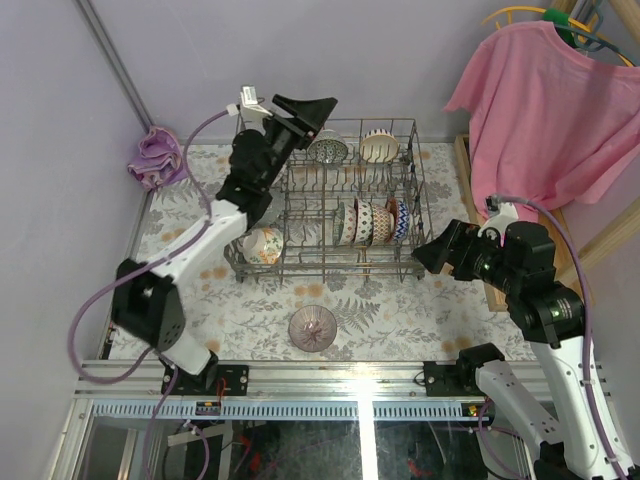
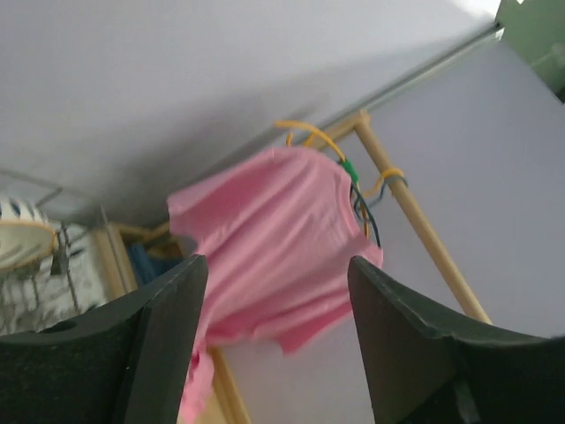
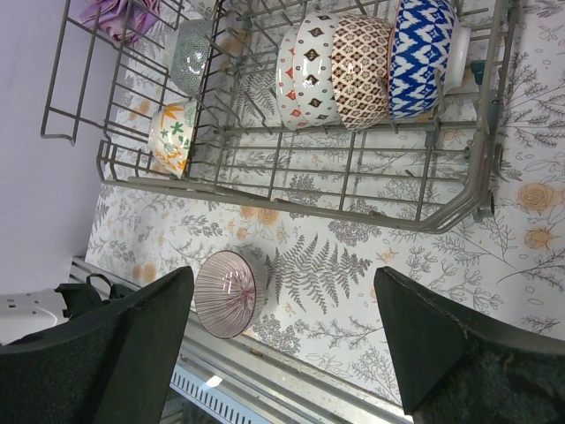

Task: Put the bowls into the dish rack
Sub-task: Place the bowl in the dish rack.

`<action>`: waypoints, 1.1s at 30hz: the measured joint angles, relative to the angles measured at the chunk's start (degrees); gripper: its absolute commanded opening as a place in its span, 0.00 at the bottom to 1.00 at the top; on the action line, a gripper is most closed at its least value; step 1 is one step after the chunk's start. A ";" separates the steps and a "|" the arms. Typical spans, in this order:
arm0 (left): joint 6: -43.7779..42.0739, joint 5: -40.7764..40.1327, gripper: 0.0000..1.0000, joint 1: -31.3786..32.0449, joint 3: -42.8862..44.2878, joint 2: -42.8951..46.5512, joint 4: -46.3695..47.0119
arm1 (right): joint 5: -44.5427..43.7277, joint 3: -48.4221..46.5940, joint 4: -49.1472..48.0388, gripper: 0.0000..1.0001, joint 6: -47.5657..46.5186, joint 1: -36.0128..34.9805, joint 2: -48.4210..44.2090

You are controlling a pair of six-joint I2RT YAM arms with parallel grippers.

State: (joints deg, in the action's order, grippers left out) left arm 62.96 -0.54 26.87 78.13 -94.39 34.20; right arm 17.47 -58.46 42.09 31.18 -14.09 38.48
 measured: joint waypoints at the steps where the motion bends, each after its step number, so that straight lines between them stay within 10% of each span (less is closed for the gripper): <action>1: -0.94 1.60 0.76 0.00 -1.42 2.91 -2.69 | 0.15 0.00 0.13 0.91 0.17 0.00 -0.15; 5: -3.58 6.71 1.00 0.00 -7.82 13.49 -12.02 | 0.24 0.00 0.94 0.91 0.50 0.00 -0.55; 16: -6.49 9.66 1.00 0.13 -24.00 39.63 -34.97 | 1.90 0.02 1.38 0.92 0.52 0.00 1.07; 33: -13.44 12.15 1.00 0.46 -23.96 45.75 -52.59 | 4.00 1.03 0.42 0.93 0.28 0.00 6.32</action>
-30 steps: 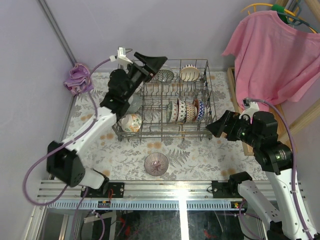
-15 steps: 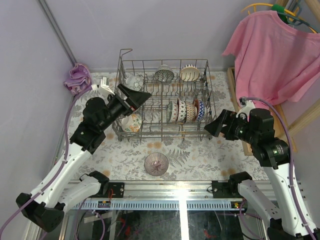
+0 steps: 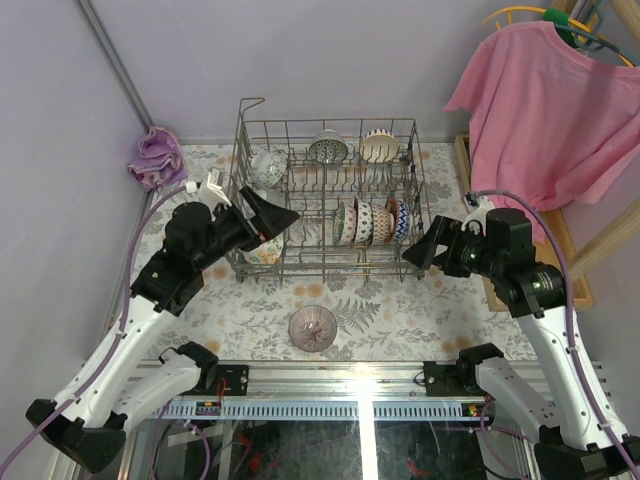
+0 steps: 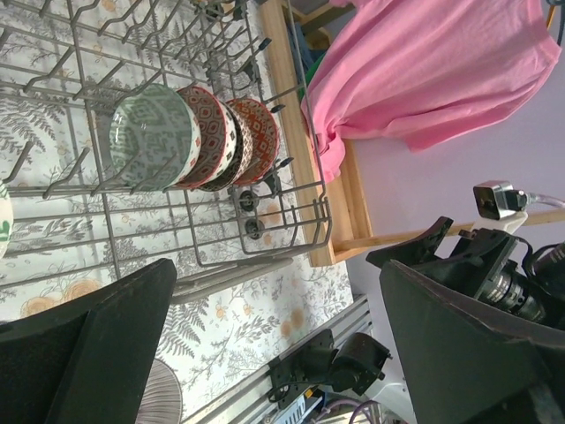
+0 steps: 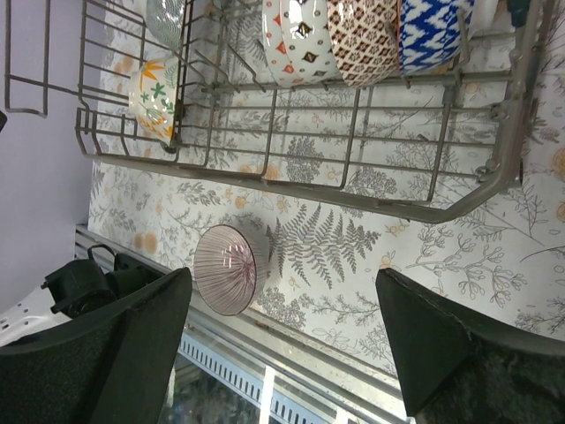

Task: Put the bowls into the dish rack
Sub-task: Place the bowl in the dish rack, then pick up the bowl from the center of the board.

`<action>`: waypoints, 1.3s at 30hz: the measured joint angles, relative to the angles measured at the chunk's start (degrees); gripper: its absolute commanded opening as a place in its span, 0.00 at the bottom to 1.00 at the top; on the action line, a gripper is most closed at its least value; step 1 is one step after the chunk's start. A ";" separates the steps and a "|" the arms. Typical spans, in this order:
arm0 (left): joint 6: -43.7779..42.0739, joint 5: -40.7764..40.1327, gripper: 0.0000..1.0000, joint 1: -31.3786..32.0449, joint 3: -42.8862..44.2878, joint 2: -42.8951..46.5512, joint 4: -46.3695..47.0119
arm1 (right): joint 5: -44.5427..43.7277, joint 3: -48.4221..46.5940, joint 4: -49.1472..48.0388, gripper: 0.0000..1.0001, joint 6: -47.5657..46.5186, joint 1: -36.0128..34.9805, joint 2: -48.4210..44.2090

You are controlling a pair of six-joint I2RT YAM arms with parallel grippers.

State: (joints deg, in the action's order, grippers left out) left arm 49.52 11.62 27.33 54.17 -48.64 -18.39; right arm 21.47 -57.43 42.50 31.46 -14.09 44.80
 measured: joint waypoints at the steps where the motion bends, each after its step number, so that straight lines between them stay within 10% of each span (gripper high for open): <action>1: -0.20 0.00 1.00 0.00 0.00 0.35 -0.70 | 0.39 0.28 -0.04 0.93 0.00 0.00 0.17; 39: -4.70 0.04 1.00 0.00 3.30 4.70 -16.06 | 11.10 12.61 0.63 0.81 -3.17 -2.82 -2.40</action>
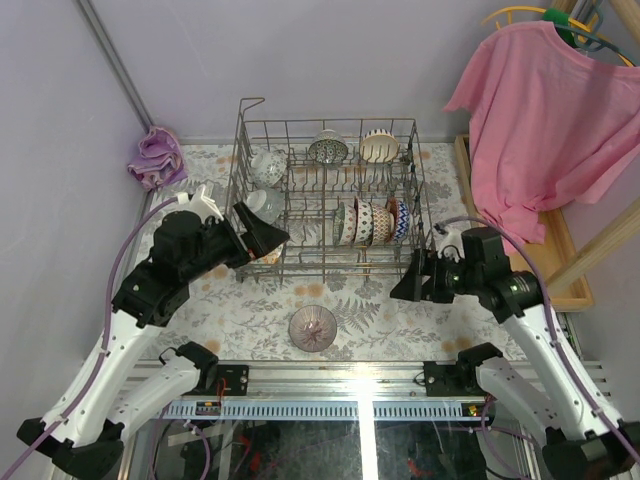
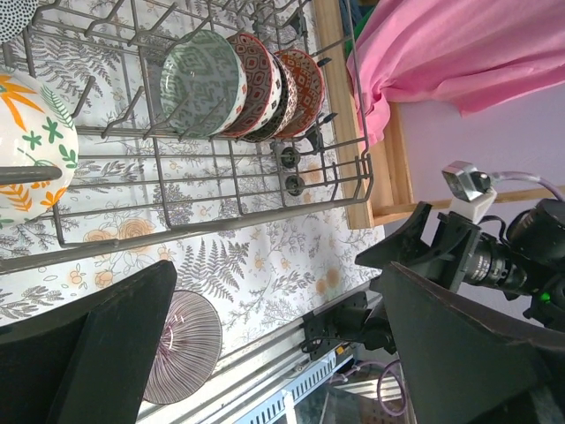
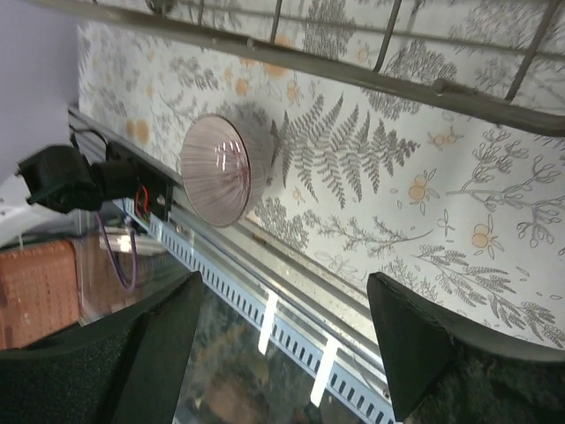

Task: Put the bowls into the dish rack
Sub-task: Pick up the bowl from the center of the board.

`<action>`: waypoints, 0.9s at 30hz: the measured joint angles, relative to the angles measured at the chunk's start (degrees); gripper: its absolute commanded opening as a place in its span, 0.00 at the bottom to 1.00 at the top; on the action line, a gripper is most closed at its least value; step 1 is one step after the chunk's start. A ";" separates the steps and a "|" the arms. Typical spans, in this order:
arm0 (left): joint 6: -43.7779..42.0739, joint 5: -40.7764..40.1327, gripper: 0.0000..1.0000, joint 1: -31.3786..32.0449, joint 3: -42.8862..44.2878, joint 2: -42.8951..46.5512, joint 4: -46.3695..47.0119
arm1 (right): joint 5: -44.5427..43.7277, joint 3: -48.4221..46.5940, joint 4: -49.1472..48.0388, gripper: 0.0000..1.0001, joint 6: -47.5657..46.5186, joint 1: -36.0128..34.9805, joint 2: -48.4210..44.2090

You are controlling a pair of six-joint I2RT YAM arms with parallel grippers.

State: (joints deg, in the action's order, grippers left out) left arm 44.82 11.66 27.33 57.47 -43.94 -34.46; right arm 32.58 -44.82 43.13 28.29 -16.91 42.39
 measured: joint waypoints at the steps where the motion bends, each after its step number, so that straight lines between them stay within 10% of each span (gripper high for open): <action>1: -0.13 -0.02 1.00 0.00 0.02 0.04 -0.13 | -0.28 -0.20 0.17 0.81 -0.61 -1.11 1.36; 27: -2.21 -5.51 1.00 0.00 12.72 4.55 -6.91 | -42.88 -9.20 -0.48 0.63 12.70 -55.23 22.73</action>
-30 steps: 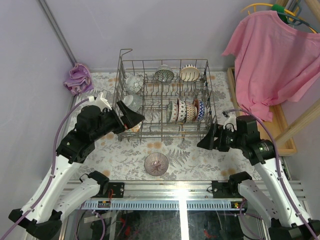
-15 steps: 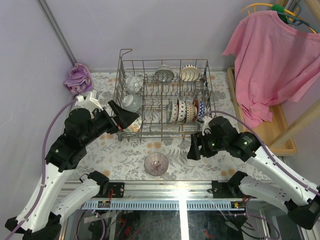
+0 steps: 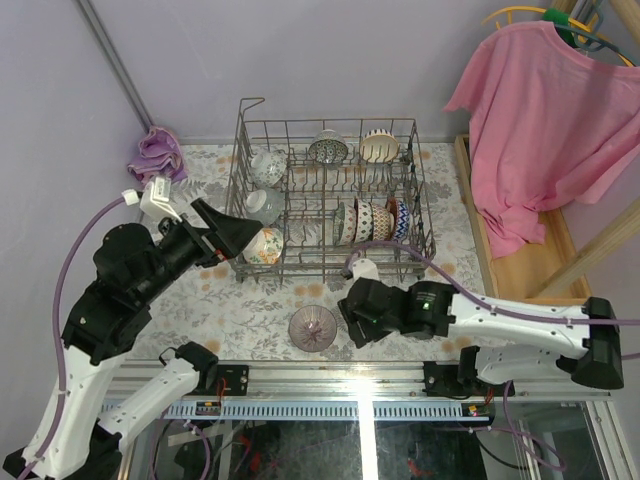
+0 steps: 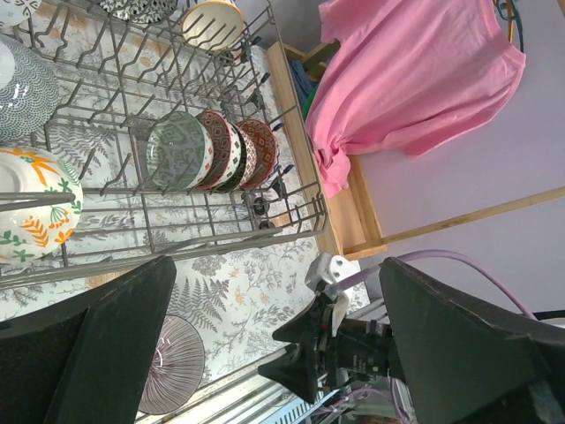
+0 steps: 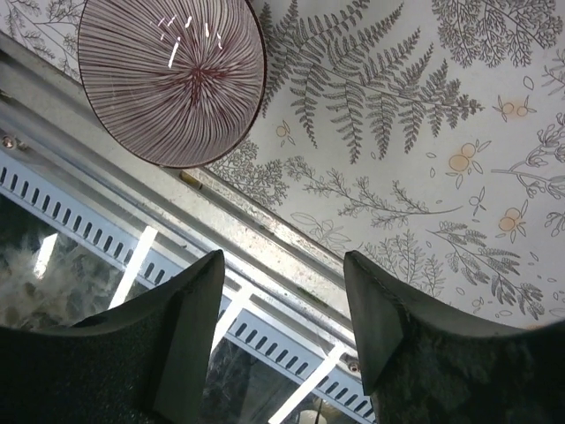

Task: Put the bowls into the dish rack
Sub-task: Pick up the bowl from the center of the board.

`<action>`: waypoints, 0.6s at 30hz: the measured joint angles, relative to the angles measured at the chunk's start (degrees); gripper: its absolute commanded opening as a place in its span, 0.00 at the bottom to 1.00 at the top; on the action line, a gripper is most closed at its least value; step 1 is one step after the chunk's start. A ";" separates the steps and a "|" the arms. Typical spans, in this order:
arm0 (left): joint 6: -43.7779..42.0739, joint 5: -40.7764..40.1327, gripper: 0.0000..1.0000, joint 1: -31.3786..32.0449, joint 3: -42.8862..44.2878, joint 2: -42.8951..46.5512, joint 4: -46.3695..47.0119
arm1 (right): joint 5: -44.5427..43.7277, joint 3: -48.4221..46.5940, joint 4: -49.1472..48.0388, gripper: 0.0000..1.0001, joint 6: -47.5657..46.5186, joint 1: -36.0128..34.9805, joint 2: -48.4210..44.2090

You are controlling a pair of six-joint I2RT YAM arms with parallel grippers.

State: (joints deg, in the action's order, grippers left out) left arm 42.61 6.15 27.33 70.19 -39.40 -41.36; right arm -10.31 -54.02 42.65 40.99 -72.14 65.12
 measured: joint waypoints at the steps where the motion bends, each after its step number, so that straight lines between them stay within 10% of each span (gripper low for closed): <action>1: -0.17 -0.22 1.00 0.00 0.44 0.13 -0.79 | -1.77 -0.52 -0.37 0.62 0.70 -1.60 1.55; 18: -2.64 -2.34 1.00 0.00 4.59 4.09 -7.17 | -11.74 -6.43 -8.90 0.46 3.82 -5.99 19.56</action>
State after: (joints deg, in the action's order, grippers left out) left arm 39.97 3.81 27.33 74.78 -35.31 -48.53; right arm -22.04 -60.45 33.76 44.82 -78.13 84.68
